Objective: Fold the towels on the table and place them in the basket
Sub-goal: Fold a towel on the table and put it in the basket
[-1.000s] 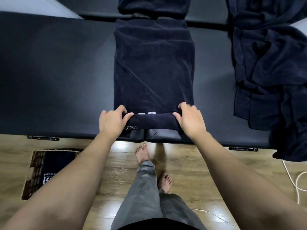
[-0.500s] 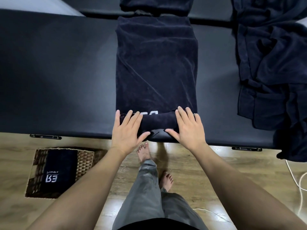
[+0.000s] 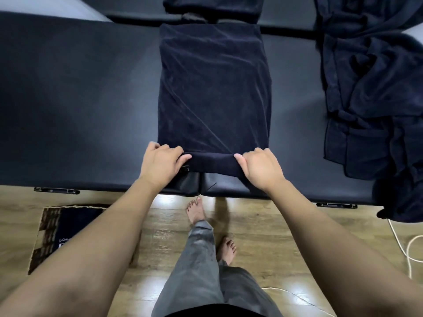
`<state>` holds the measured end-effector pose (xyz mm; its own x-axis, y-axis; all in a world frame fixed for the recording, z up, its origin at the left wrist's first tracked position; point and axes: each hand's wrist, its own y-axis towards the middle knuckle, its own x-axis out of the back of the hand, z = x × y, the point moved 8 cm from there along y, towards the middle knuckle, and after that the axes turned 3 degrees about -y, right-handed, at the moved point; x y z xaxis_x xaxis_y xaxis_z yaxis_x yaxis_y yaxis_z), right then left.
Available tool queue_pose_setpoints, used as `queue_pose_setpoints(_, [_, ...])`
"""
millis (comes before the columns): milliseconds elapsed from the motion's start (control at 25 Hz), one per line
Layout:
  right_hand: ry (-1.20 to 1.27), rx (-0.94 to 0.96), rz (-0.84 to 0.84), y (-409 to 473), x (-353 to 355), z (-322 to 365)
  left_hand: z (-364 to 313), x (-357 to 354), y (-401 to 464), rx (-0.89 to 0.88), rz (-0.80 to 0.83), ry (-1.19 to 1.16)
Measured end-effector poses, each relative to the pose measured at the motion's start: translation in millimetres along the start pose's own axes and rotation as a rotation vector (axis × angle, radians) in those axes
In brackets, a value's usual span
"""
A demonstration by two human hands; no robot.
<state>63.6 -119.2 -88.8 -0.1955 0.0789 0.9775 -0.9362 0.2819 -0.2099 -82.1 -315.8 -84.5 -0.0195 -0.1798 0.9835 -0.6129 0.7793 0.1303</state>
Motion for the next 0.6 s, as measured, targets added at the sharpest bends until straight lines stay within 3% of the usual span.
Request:
queue_pose_setpoints(120, [-0.062,-0.116,0.030,12.7,3.7,-6.8,-11.6,7.8,4.4,0.016,-0.053,0.129])
queue_pose_setpoints(200, [-0.169,-0.165,-0.157,10.2,11.4,2.3,-37.6,7.8,3.0,-0.021,-0.078,0.086])
queue_pose_setpoints(320, [-0.145,-0.068,-0.375,-1.7,9.5,19.8,-56.2,-10.2,-20.5,-0.023,0.010,0.024])
queue_pose_setpoints(480, [-0.110,0.017,-0.347,-37.3,-11.7,13.1,-50.2,-18.7,-27.8,-0.039,0.092,0.076])
queue_pose_setpoints(600, [-0.030,-0.064,-0.309,-24.7,-5.4,8.6,-48.4,-14.8,7.4,0.011,0.138,0.044])
